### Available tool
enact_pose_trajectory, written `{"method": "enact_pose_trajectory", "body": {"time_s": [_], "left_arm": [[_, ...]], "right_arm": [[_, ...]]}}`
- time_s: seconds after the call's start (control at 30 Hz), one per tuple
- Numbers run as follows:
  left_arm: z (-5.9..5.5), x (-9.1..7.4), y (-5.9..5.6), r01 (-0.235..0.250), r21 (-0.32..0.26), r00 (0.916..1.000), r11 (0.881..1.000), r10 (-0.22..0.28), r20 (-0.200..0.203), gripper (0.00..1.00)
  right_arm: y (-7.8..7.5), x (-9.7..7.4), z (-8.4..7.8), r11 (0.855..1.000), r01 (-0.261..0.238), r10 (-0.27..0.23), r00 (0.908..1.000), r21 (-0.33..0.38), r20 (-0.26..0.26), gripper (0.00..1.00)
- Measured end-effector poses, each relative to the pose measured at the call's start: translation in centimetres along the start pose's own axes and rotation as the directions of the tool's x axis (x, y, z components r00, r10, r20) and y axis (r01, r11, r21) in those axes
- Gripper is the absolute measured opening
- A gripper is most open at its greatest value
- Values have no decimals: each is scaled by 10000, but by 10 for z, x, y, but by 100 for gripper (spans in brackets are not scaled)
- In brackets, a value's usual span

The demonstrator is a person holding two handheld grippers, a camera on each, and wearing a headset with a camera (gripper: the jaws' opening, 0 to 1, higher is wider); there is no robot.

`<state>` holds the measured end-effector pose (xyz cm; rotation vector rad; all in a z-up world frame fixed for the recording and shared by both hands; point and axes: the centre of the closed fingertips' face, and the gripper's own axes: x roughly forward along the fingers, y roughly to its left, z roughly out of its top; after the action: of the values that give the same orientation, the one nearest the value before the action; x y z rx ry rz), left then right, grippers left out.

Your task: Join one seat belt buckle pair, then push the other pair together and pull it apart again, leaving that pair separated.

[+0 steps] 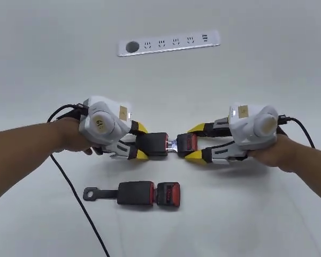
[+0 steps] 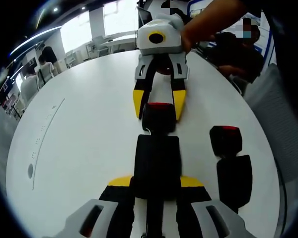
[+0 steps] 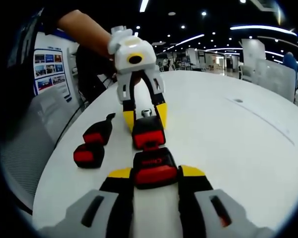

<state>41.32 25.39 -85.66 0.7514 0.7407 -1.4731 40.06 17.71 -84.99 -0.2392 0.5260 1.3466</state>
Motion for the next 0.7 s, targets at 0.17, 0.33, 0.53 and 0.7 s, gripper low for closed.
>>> {"method": "enact_pose_trajectory", "body": {"time_s": [0.17, 0.33, 0.53, 0.7], "left_arm": [[-1, 0, 0, -16, -44, 10000, 10000, 16, -21, 33], [-2, 1, 1, -37, -136, 10000, 9999, 37, 61, 32], [-2, 2, 0, -25, -140, 10000, 9999, 25, 38, 32], [-3, 2, 1, -27, -140, 10000, 9999, 27, -27, 32]], "right_arm": [[2, 15, 6, 9999, 143, -142, 9999, 64, -84, 35], [-3, 15, 2, 9986, 438, -436, 9990, 287, -53, 34], [-5, 17, 2, 9987, 443, -439, 9989, 248, -140, 35], [-6, 18, 2, 9986, 478, -474, 9987, 234, -171, 35]]}}
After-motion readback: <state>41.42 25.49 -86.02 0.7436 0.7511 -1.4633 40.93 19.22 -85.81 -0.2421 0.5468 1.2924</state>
